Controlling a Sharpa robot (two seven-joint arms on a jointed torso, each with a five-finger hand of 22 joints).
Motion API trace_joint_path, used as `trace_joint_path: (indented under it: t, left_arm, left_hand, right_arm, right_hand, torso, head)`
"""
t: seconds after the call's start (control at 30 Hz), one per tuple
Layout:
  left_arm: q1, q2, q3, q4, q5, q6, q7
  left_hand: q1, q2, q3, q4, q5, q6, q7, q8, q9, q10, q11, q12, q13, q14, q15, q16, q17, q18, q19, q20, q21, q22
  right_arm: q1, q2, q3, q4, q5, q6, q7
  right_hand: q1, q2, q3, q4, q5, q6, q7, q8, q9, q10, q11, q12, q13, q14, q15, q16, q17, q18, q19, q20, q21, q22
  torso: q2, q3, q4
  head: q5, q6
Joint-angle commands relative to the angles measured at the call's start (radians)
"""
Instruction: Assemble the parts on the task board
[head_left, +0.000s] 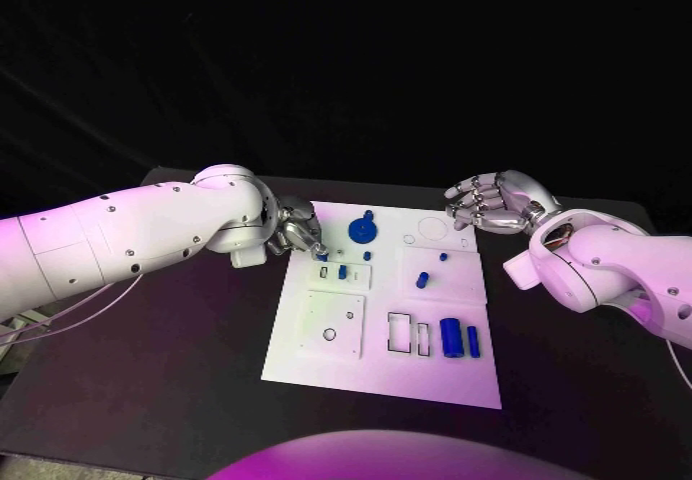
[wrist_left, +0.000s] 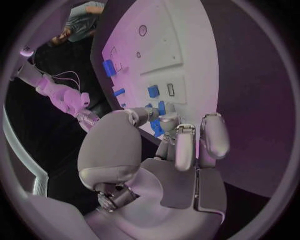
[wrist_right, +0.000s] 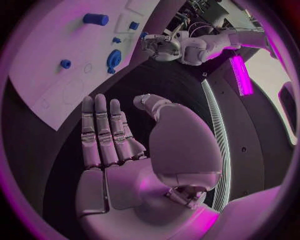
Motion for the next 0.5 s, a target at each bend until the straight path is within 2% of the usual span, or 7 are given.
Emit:
trace_joint_path:
  t: [0.03, 0.23, 0.5]
  left_arm:
    - [-0.008, -0.001, -0.001, 0.016, -0.086, -0.026, 0.014]
    - [-0.019, 0.0, -0.002, 0.028, -0.114, -0.021, 0.006]
    - [-0.025, 0.004, -0.004, 0.029, -0.121, -0.006, -0.009]
  left_hand:
    - [-0.012, 0.002, 0.168, -0.164, 0.013, 0.01, -0.005, 0.009, 0.074, 0.009, 0.002, 0.003, 0.001, 0.084, -0.009, 0.005, 0.208, -0.019, 0.005, -0.001, 0.007, 0.0]
    - [-0.019, -0.003, 0.171, -0.165, 0.026, 0.014, -0.007, 0.015, 0.077, 0.014, 0.0, 0.005, 0.005, 0.085, -0.011, 0.006, 0.209, -0.019, 0.006, -0.003, 0.007, 0.001]
    - [-0.027, -0.006, 0.175, -0.167, 0.042, 0.017, -0.01, 0.022, 0.082, 0.018, -0.003, 0.006, 0.007, 0.085, -0.013, 0.006, 0.21, -0.019, 0.006, -0.005, 0.008, 0.002]
  right_arm:
    - [-0.001, 0.001, 0.0, -0.001, -0.006, 0.009, 0.005]
    - [-0.002, 0.001, 0.0, -0.001, -0.006, 0.009, 0.005]
    - [-0.002, 0.0, 0.0, -0.002, -0.006, 0.008, 0.006]
  right_hand:
    - [0.001, 0.006, -0.005, 0.004, 0.0, 0.006, 0.069, 0.004, -0.001, -0.062, 0.053, 0.007, -0.002, -0.005, 0.001, -0.005, -0.001, 0.01, 0.003, 0.003, -0.003, -0.001]
    - [0.001, 0.007, -0.005, 0.005, 0.0, 0.005, 0.069, 0.005, -0.002, -0.063, 0.054, 0.008, -0.004, -0.006, 0.001, -0.005, -0.002, 0.01, 0.003, 0.004, -0.004, -0.003]
    - [0.001, 0.007, -0.005, 0.005, 0.0, 0.005, 0.07, 0.005, -0.003, -0.064, 0.054, 0.009, -0.004, -0.006, 0.001, -0.005, -0.002, 0.01, 0.003, 0.004, -0.005, -0.004]
  torso:
    - [0.001, -0.0006, -0.0022]
    - [0.001, 0.0001, -0.0019]
    - [0.002, -0.0001, -0.0014]
  head:
    - [0.0, -0.002]
    - [0.002, -0.003]
    - [0.0, -0.004]
